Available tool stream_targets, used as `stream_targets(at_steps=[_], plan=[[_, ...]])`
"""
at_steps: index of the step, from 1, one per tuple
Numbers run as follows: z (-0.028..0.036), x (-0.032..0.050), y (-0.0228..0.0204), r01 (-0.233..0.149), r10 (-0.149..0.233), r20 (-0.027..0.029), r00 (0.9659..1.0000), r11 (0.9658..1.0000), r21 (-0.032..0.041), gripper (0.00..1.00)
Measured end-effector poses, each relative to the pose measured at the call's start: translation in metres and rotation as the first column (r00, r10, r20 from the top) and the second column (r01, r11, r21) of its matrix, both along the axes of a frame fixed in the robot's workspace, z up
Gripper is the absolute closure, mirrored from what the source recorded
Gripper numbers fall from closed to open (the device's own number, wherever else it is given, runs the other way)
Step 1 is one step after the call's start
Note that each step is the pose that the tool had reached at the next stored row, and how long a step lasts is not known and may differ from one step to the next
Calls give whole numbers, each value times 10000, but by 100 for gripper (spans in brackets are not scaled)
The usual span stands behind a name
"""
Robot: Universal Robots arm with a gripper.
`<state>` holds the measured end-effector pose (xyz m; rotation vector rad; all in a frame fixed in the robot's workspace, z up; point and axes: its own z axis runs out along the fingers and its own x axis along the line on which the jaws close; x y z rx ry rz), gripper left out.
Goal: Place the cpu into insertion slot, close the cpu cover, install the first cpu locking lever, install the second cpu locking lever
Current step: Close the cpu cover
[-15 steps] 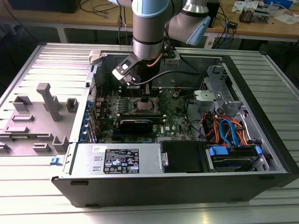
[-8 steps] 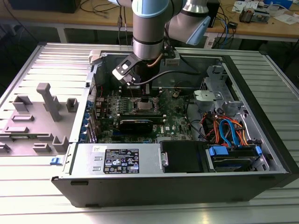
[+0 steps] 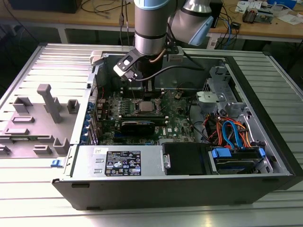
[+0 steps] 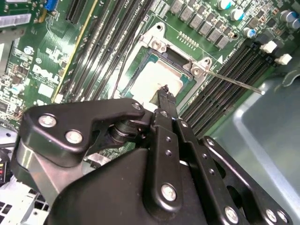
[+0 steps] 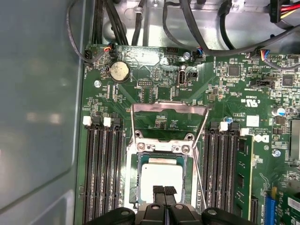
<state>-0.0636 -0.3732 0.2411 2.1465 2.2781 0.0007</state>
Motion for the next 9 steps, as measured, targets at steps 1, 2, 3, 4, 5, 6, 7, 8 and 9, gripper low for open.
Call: stream_targets(at_steps=[1, 2, 3, 4, 5, 6, 7, 8, 9], plan=[[19, 0, 0, 0, 0, 0, 10000, 10000, -2, 89], [20, 0, 0, 0, 0, 1, 10000, 10000, -2, 89], [26, 0, 0, 1, -1, 0, 10000, 10000, -7, 89], [30, 0, 0, 1, -1, 0, 10000, 10000, -7, 89], [30, 0, 0, 1, -1, 1, 10000, 10000, -6, 89], [30, 0, 0, 0, 0, 2, 10000, 10000, -5, 89], [33, 0, 0, 1, -1, 0, 10000, 10000, -7, 89], [35, 0, 0, 0, 0, 0, 10000, 10000, -7, 89], [37, 0, 0, 1, -1, 0, 10000, 10000, -8, 89]])
